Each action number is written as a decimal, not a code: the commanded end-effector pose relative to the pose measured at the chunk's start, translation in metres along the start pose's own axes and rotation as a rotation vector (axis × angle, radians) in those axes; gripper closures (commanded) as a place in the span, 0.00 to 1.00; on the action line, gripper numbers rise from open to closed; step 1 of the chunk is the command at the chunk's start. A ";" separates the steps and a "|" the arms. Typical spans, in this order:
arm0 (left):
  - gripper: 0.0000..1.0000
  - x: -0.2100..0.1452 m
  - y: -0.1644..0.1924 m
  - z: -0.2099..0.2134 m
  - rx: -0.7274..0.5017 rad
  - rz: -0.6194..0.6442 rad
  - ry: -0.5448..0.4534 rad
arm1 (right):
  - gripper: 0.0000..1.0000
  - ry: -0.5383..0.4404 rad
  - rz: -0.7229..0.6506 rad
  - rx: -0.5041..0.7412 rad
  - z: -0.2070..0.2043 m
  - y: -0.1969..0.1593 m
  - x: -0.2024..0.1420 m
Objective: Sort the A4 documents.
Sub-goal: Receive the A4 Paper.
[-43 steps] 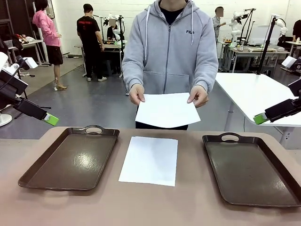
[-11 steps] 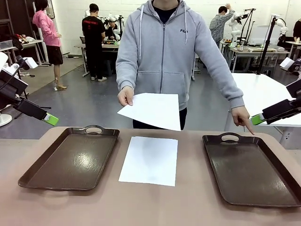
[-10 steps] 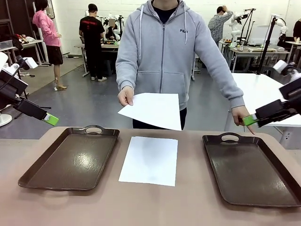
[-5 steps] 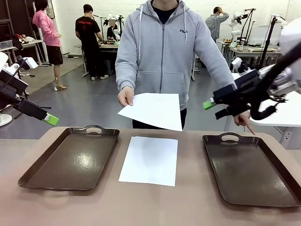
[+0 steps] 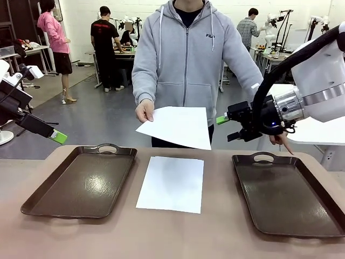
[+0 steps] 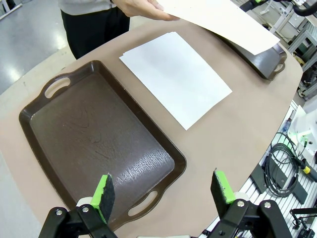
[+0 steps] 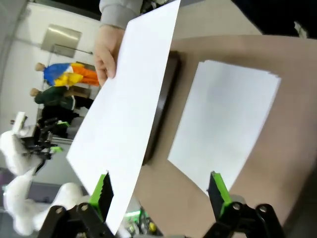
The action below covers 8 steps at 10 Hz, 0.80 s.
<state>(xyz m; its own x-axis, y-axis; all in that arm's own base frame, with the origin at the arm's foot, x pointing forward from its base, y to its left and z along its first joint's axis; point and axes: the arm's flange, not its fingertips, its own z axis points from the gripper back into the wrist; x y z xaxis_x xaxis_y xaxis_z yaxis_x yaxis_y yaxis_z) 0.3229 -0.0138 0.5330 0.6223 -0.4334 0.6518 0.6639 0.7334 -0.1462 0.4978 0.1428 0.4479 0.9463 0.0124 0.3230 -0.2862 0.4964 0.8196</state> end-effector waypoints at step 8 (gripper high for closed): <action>0.00 0.000 0.000 0.000 -0.006 0.001 -0.003 | 0.00 0.024 -0.073 0.221 -0.075 -0.010 0.005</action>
<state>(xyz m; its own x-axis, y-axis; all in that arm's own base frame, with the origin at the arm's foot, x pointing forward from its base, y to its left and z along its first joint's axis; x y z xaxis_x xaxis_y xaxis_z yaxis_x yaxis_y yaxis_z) 0.3229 -0.0138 0.5331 0.6223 -0.4336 0.6518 0.6639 0.7334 -0.1460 0.5048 0.1973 0.4125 0.9714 0.0352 0.2349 -0.2339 0.3137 0.9203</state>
